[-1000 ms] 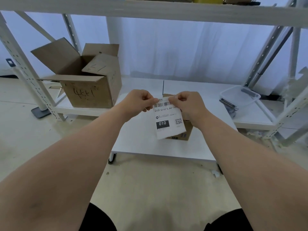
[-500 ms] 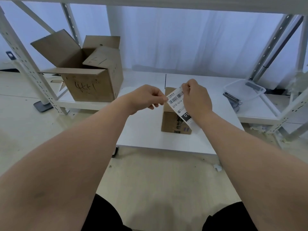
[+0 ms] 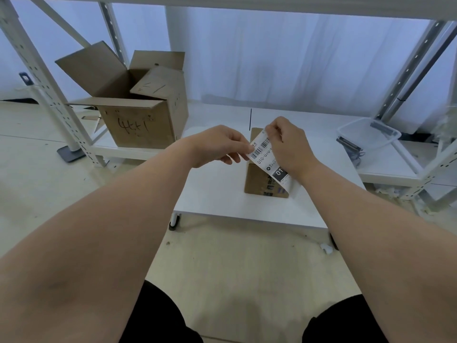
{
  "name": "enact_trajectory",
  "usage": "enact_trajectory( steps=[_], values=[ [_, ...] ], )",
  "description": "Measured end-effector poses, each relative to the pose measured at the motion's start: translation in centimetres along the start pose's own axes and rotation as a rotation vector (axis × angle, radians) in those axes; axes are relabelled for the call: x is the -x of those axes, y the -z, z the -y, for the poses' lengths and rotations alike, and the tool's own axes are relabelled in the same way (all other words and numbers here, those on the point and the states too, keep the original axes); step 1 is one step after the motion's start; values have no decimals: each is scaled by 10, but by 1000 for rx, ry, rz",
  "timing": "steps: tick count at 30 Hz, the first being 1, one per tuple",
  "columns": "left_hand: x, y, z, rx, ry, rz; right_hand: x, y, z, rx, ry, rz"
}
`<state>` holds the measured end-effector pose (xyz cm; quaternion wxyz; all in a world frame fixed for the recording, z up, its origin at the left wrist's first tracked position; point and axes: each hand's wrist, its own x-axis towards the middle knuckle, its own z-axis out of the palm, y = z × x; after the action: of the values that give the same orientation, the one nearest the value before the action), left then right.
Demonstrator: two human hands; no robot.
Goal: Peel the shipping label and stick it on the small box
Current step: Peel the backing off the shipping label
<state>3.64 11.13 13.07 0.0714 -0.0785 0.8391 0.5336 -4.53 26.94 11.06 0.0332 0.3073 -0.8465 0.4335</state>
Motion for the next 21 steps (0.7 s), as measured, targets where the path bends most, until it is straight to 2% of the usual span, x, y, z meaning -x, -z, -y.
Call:
enact_trajectory(
  steps=[4, 9, 12, 17, 21],
  values=[
    [0, 2, 3, -5, 4, -16, -2, -4, -5, 21, -4, -20],
    [-1, 6, 8, 81, 5, -200, -5, -3, -4, 320, 82, 25],
    [-4, 5, 7, 184, -31, -279, -1, -6, 7, 135, 90, 86],
    [-8, -2, 5, 212, -86, -262, 3, -6, 14, -289, -46, 120],
    [-9, -3, 5, 263, -114, -227, 3, -3, 17, -442, -120, 158]
  ],
)
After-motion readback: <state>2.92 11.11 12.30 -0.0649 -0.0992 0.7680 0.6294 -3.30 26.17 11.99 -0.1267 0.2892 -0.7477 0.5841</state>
